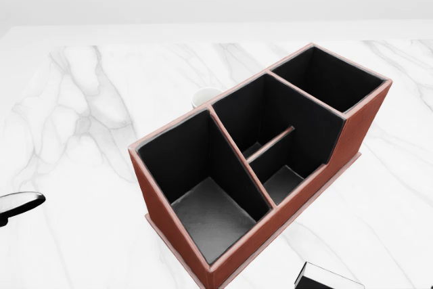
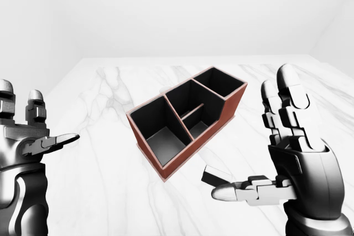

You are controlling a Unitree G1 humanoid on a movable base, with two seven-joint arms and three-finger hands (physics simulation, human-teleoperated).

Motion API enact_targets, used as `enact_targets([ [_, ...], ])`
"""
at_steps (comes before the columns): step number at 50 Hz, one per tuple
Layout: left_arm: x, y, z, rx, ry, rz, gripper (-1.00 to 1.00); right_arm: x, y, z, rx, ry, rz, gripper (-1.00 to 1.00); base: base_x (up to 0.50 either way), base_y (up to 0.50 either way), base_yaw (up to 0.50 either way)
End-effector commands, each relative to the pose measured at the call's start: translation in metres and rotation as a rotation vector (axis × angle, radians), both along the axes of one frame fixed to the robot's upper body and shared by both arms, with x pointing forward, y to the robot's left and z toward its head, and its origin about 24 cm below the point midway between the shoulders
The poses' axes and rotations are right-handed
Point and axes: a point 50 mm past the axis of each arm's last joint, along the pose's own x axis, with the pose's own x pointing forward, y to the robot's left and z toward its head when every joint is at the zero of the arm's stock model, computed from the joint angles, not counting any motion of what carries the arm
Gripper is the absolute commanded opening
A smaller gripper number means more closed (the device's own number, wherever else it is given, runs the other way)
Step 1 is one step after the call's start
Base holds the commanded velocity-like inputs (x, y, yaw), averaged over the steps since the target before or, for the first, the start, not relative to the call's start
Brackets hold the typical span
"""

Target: Pick up the book and place it in the left compartment of the caddy.

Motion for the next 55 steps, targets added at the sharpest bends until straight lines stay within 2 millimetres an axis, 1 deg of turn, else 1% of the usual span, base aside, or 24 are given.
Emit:
enact_targets([
  [1, 0.0, 0.0, 0.0, 0.003, -0.001, 0.002, 1.0, -0.004, 0.002, -0.011, -0.153, 0.064, 0.003, 1.0, 0.0, 0.0, 0.0],
  [4, 0.001, 0.001, -0.002, -0.006, 0.008, 0.004, 1.0, -0.004, 0.003, -0.012, -0.215, 0.065, -0.009, 1.0, 0.0, 0.0, 0.0],
  [8, 0.0, 0.0, 0.001, -0.004, -0.002, 0.006, 1.0, -0.002, 0.007, -0.017, -0.334, 0.096, -0.024, 1.0, 0.0, 0.0, 0.0],
  [12, 0.0, 0.0, 0.001, -0.002, -0.005, 0.005, 1.0, 0.002, 0.011, -0.023, -0.471, 0.168, -0.054, 1.0, 0.0, 0.0, 0.0],
  [14, 0.001, -0.001, 0.0, -0.003, 0.003, 0.002, 1.0, 0.004, 0.012, -0.027, -0.505, 0.216, -0.096, 1.0, 0.0, 0.0, 0.0],
  [17, 0.001, 0.0, 0.0, -0.003, 0.001, 0.004, 1.0, 0.007, 0.008, -0.027, -0.508, 0.235, -0.217, 1.0, 0.0, 0.0, 0.0],
  [19, 0.001, 0.0, 0.0, -0.003, 0.001, 0.004, 1.0, 0.007, 0.007, -0.027, -0.508, 0.246, -0.262, 1.0, 0.0, 0.0, 0.0],
  [25, 0.001, 0.0, -0.002, -0.006, 0.007, 0.001, 1.0, 0.009, 0.007, -0.026, -0.532, 0.25, -0.277, 1.0, 0.0, 0.0, 0.0],
  [30, 0.001, 0.001, -0.002, -0.003, 0.01, 0.003, 1.0, 0.009, 0.004, -0.026, -0.537, 0.262, -0.323, 1.0, 0.0, 0.0, 0.0],
  [34, -0.001, 0.001, 0.001, -0.002, -0.003, 0.005, 1.0, 0.008, 0.007, -0.028, -0.542, 0.268, -0.291, 1.0, 0.0, 0.0, 0.0],
  [39, 0.0, 0.001, -0.001, -0.003, 0.003, 0.005, 1.0, 0.007, 0.007, -0.03, -0.54, 0.274, -0.248, 1.0, 0.0, 0.0, 0.0],
  [47, 0.0, 0.0, -0.001, -0.002, 0.004, 0.005, 1.0, 0.009, 0.003, -0.035, -0.535, 0.297, -0.236, 1.0, 0.0, 0.0, 0.0],
  [55, 0.0, 0.0, 0.0, -0.002, 0.001, 0.006, 1.0, 0.015, -0.003, -0.05, -0.491, 0.363, -0.205, 1.0, 0.0, 0.0, 0.0],
])
